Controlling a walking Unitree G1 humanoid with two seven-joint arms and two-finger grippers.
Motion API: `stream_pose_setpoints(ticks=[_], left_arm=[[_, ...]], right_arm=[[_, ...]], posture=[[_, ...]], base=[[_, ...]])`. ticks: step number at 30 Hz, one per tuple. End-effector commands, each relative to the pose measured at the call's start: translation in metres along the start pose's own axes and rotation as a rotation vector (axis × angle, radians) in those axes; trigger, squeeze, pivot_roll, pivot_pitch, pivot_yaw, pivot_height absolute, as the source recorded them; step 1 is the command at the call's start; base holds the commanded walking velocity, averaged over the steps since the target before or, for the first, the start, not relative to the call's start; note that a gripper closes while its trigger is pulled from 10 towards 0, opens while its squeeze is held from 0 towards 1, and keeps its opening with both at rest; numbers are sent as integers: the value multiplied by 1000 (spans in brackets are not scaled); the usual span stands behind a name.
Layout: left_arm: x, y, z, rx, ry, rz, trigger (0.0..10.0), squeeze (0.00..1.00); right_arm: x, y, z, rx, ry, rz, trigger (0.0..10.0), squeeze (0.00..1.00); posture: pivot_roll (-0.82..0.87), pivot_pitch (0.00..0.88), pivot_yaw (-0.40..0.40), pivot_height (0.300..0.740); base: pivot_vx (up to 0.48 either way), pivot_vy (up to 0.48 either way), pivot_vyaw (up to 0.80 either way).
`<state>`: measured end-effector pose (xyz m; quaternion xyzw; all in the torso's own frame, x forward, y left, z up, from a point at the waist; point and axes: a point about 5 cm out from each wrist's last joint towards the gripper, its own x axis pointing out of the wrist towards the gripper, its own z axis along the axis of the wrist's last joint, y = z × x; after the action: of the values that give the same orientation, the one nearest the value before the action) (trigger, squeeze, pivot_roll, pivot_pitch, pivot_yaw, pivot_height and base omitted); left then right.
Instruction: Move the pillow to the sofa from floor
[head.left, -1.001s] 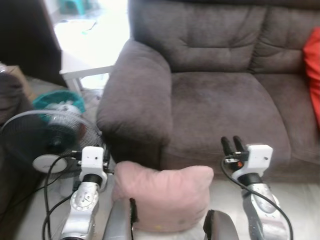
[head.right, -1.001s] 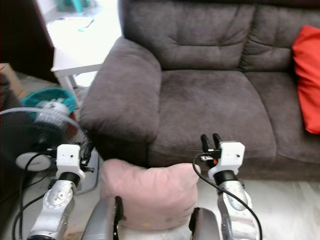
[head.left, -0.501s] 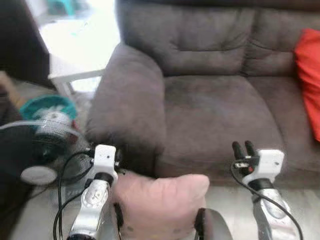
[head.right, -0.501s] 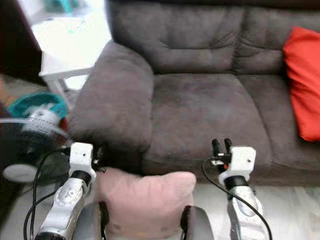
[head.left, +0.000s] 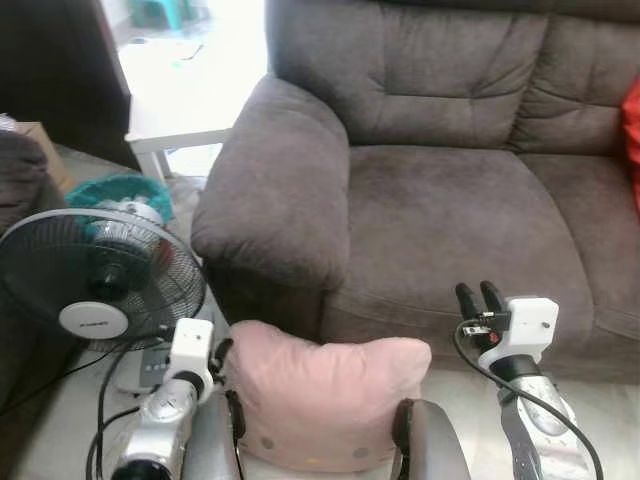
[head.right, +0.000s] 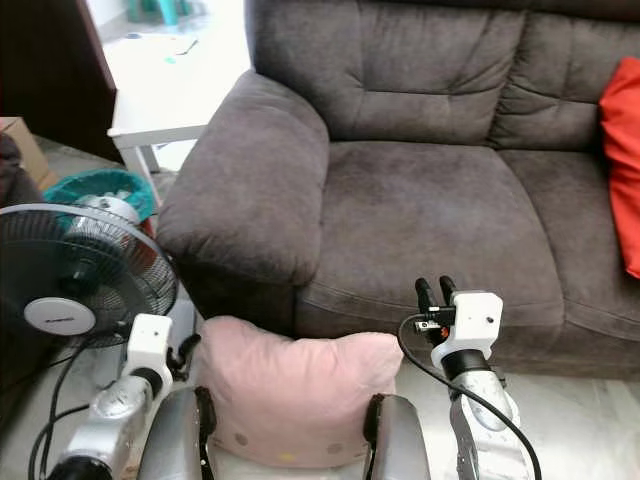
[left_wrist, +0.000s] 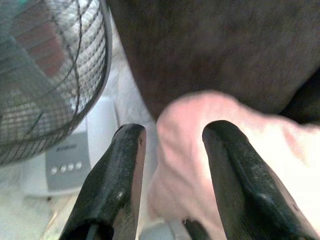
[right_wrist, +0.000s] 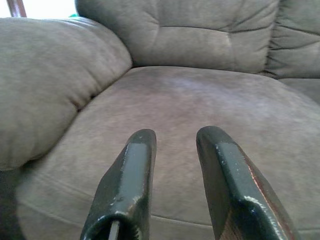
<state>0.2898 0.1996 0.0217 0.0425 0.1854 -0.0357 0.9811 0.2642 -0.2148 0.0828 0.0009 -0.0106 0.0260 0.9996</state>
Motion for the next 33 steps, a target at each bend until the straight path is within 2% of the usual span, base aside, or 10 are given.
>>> stream_pose_setpoints(ticks=[1, 6, 10, 14, 17, 21, 24, 25, 27, 33], left_arm=[[1, 0, -4, 10, 21, -23, 10000, 1000], [5, 3, -7, 35, 48, -40, 10000, 1000], [9, 7, -5, 1, 63, -24, 10000, 1000], [8, 4, -9, 1, 66, -17, 10000, 1000], [9, 6, -9, -20, 54, 9, 10000, 1000], [10, 10, -6, -58, 47, 41, 10000, 1000], [10, 15, -5, -55, 44, 81, 10000, 980], [10, 17, -5, -50, 46, 98, 10000, 0], [8, 24, -5, -44, 41, 145, 10000, 0], [7, 30, -2, -58, -3, 177, 10000, 0]], right_arm=[[1, -4, 9, -4, -28, -4, 10000, 0], [-1, -7, 13, -14, -33, 5, 10000, 0], [-1, -14, 25, -31, -50, 17, 10000, 0], [2, -22, 38, -26, -74, 17, 10000, 0], [4, -22, 45, -22, -82, 45, 10000, 0], [6, -21, 44, -26, -62, 68, 10000, 0], [7, -21, 40, -18, -39, 65, 10000, 0], [7, -21, 38, -19, -30, 65, 10000, 0], [7, -22, 31, -17, 6, 54, 10000, 0], [13, -27, 13, -34, 93, 34, 10000, 0]], posture=[[-7, 79, -53, 504], [-31, 91, -73, 504], [-61, 108, -103, 504], [-78, 126, -133, 504], [-87, 143, -170, 504], [-85, 161, -188, 504], [-90, 171, -197, 504], [-91, 173, -199, 504], [-95, 187, -209, 504], [-90, 210, -220, 504]], base=[[0, 0, 0], [0, 0, 0], [0, 0, 0], [0, 0, 0], [0, 0, 0], [0, 0, 0], [0, 0, 0], [0, 0, 0], [0, 0, 0], [0, 0, 0]])
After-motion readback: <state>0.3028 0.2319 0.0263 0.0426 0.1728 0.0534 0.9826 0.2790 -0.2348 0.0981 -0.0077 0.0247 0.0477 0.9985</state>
